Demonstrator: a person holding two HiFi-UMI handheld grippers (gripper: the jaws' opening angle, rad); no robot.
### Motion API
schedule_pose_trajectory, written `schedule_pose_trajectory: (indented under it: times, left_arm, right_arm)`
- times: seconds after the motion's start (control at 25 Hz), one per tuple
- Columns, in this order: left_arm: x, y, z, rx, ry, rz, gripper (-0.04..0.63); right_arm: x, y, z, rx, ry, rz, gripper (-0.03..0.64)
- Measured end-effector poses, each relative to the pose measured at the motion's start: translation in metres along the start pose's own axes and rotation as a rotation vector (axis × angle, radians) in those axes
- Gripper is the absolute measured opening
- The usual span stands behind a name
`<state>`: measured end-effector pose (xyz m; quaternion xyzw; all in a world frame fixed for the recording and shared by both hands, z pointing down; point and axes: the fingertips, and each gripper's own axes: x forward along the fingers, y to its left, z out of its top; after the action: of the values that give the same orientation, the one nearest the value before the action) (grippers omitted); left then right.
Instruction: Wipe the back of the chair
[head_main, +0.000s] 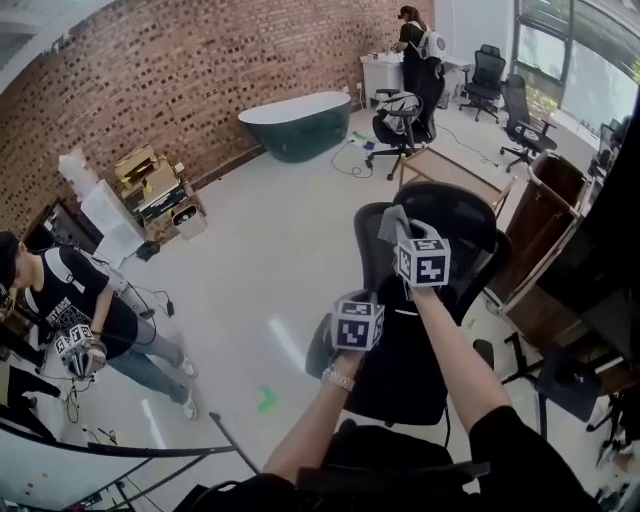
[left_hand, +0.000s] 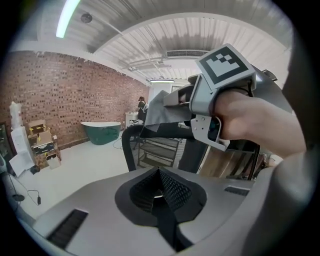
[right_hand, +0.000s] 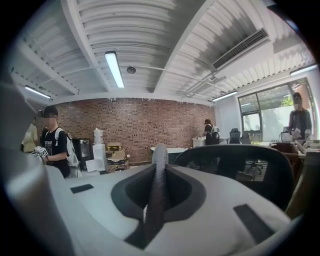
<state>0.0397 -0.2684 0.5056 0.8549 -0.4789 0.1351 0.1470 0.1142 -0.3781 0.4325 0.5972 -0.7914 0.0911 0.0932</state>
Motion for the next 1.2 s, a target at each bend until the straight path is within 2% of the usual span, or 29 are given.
schedule_pose_trajectory:
  times: [0.12,0.24,0.44,0.56,0.88,1.12,1.2]
  left_arm:
    - [-0.006,0.009,-0.002,-0.01,0.002,0.018,-0.008]
    - [-0.01,0.016,-0.006,-0.018,0.005,0.034,-0.008]
    - [-0.016,0.028,-0.007,-0.022,-0.002,0.062,-0.008]
    - [-0.013,0.03,-0.016,-0.013,0.024,0.067,-0.008]
    - [0.001,0.001,-0.013,0.009,0.032,-0.001,-0.008]
    - [0.006,-0.012,-0.017,0.01,0.039,-0.023,-0.008]
    - [0.006,-0.009,-0.017,0.006,0.039,-0.017,-0.008]
  right_arm:
    - [0.018,0.017,-0.012,-0.019,0.033,0.026,0.028]
    - [0.024,0.004,-0.025,-0.033,0.061,-0.005,0.028]
    - [0.01,-0.059,-0.035,-0.034,0.07,-0.122,0.028]
    - [-0.009,-0.108,-0.041,-0.026,0.076,-0.212,0.028]
    - [-0.079,-0.224,-0.063,-0.019,0.114,-0.431,0.028]
    - [-0.121,-0.271,-0.08,0.03,0.116,-0.504,0.028]
    - [-0.123,-0.266,-0.081,-0.013,0.119,-0.503,0.028]
